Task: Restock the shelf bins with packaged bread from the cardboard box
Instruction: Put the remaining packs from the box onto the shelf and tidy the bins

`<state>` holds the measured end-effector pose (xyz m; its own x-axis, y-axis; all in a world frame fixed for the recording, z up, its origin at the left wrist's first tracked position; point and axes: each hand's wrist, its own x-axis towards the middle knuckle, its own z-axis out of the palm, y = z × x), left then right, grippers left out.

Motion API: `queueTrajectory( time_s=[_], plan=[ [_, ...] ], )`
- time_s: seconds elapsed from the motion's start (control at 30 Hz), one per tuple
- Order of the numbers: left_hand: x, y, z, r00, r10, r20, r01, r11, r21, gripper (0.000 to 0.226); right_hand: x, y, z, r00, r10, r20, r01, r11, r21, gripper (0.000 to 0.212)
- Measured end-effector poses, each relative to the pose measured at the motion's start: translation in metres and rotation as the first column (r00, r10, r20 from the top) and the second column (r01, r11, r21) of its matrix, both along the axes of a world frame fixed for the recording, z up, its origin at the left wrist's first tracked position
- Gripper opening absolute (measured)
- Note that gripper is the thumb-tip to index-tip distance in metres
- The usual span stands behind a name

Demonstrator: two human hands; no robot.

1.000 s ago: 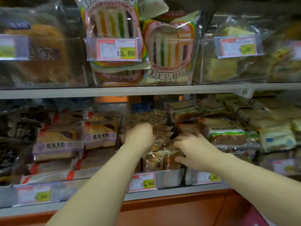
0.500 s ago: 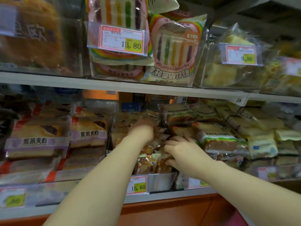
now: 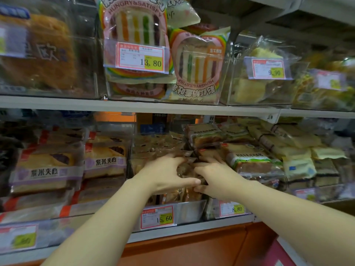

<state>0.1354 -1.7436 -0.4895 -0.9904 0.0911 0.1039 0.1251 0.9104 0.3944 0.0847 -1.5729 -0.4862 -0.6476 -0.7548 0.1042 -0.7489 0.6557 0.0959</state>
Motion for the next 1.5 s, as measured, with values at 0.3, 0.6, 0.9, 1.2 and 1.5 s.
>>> queueTrajectory(
  time_s=[0.3,0.6,0.9,1.2,1.5],
  plan=[
    [0.004,0.007,-0.004,0.997,0.029,-0.069,-0.047,0.959,-0.281,0.072,-0.014,0.002,0.019,0.984,0.082,0.159,-0.089,0.995,0.035,0.029],
    [-0.008,0.012,-0.006,0.989,0.088,-0.115,-0.129,0.898,-0.422,0.068,-0.074,-0.055,0.027,1.0,0.006,-0.019,-0.007,1.0,-0.015,0.03],
    [-0.009,0.022,-0.004,0.984,0.154,-0.091,-0.179,0.851,-0.495,0.07,-0.082,-0.047,0.011,0.992,-0.054,-0.115,0.057,0.998,0.024,0.012],
    [0.0,0.02,0.013,0.966,0.259,0.022,-0.249,0.946,-0.207,0.076,-0.074,-0.031,0.035,0.997,0.041,0.068,-0.032,0.991,-0.129,0.026],
    [-0.097,-0.034,0.004,0.912,0.405,-0.063,-0.408,0.911,-0.062,0.029,-0.051,-0.002,0.036,0.96,0.105,0.26,-0.136,0.985,0.106,0.085]
  ],
)
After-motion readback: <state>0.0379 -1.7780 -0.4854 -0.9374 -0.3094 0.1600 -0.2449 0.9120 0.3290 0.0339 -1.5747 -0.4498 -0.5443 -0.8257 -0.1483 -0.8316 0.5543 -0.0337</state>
